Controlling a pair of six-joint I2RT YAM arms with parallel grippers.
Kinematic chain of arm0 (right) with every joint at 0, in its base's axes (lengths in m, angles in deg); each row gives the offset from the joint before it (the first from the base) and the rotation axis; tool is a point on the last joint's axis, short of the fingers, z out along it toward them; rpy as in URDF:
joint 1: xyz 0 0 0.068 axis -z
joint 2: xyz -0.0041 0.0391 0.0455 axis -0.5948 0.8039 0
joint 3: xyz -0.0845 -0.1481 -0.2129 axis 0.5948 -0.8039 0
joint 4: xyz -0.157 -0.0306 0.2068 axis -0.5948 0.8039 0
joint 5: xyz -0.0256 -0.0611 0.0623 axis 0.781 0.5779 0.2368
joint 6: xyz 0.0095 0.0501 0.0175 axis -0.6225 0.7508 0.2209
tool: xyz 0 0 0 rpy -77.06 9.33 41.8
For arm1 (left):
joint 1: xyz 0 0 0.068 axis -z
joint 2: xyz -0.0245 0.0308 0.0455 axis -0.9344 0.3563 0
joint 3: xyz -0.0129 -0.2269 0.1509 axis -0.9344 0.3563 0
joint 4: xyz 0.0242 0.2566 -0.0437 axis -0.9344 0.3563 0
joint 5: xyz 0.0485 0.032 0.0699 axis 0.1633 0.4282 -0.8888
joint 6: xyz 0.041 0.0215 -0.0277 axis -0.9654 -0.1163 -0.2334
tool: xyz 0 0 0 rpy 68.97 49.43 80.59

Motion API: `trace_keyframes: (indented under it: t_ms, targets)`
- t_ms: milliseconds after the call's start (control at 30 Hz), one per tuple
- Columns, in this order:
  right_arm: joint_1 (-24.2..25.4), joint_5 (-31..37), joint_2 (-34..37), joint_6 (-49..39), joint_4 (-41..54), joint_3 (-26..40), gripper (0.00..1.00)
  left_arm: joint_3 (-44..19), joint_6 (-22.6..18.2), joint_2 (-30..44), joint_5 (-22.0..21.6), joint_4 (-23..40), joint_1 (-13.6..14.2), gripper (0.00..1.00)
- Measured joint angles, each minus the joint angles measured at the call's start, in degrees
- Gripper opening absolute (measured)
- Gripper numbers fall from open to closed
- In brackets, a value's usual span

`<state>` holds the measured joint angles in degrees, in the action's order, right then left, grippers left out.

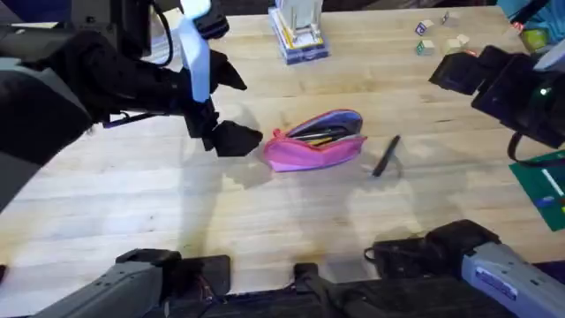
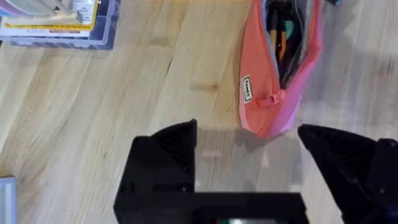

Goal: Unzip the bag, pick up the pens from the table one at a time and place them inside, then zip the bag closed.

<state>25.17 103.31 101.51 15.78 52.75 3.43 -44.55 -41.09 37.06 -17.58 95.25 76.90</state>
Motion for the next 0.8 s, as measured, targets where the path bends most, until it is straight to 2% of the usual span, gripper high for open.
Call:
trace_keyframes:
  t_ms: [300, 600, 800]
  targets:
    - [0.0, -0.8, 2.4, 1.4, 0.6, 0.0, 0.998, 0.0, 0.0, 0.0, 0.0, -0.1, 0.0, 0.993]
    - [0.0, -1.4, 17.1, 1.6, 1.1, 0.0, 0.997, 0.0, 0.0, 0.0, 0.0, -0.2, 0.0, 0.993]
    - [1.1, -4.5, 23.1, 2.2, -3.0, -0.7, 0.996, 0.0, 0.0, 0.0, 0.0, -0.5, 0.0, 0.993]
